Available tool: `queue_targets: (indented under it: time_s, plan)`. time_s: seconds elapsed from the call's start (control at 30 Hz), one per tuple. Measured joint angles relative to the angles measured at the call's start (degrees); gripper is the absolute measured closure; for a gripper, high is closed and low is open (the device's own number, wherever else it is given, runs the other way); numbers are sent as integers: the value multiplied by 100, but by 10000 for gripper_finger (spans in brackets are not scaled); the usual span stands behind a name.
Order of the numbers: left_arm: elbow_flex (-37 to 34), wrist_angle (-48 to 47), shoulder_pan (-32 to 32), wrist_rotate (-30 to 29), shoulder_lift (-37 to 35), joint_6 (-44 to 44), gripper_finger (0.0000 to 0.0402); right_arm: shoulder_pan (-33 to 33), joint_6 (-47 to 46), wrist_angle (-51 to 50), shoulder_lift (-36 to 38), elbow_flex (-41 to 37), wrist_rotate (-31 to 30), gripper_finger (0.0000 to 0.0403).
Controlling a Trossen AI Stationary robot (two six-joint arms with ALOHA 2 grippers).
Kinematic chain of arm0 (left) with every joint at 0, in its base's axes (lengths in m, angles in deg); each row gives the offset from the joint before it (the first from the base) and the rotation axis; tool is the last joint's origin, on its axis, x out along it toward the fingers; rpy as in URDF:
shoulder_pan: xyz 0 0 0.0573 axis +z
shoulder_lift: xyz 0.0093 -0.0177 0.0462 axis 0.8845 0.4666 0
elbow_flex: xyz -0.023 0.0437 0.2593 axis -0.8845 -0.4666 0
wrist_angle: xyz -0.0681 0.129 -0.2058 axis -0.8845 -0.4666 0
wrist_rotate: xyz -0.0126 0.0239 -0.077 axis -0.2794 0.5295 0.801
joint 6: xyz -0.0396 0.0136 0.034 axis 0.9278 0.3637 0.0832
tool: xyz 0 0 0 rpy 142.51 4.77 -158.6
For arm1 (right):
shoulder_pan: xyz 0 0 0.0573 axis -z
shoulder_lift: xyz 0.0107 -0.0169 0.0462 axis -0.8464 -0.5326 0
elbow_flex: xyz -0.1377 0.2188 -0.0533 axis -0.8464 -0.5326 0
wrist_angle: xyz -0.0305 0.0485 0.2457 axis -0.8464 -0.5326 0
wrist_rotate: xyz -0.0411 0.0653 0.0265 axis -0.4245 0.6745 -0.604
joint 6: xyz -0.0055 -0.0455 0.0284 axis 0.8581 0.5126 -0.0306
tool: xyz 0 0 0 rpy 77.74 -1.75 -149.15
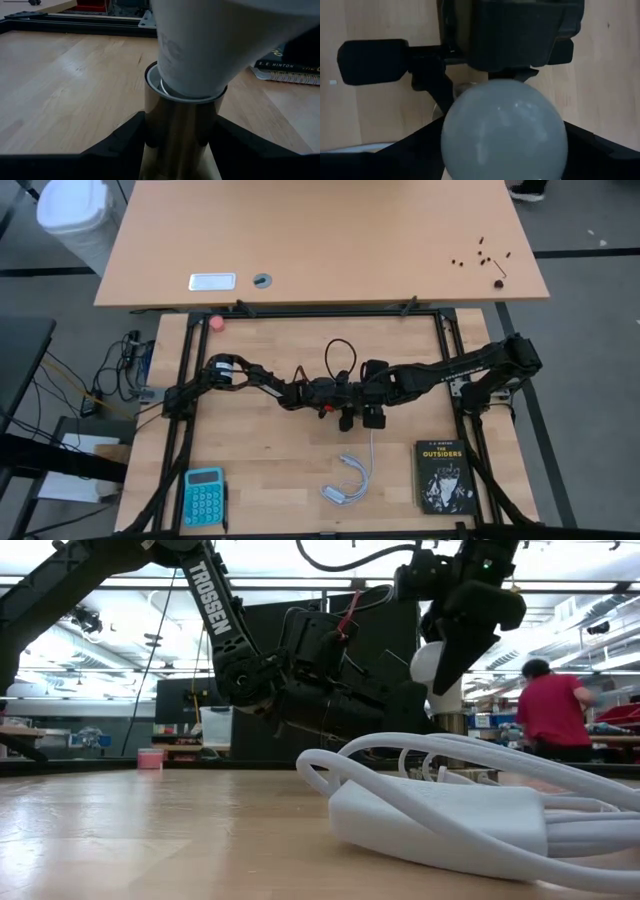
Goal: Screw lightbulb
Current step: Insert the white lightbulb into the silver lamp
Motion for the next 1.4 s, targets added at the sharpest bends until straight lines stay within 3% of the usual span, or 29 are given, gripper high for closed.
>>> queue_targets:
  time_s: [0.7,1.4]
  plan:
    - [0,-2,2,15,0,-5,198,136,-209,-60,0,-55,159,101]
    - [-1,-2,0,17,2,-5,198,65,-565,1260,392,-1212,2,103]
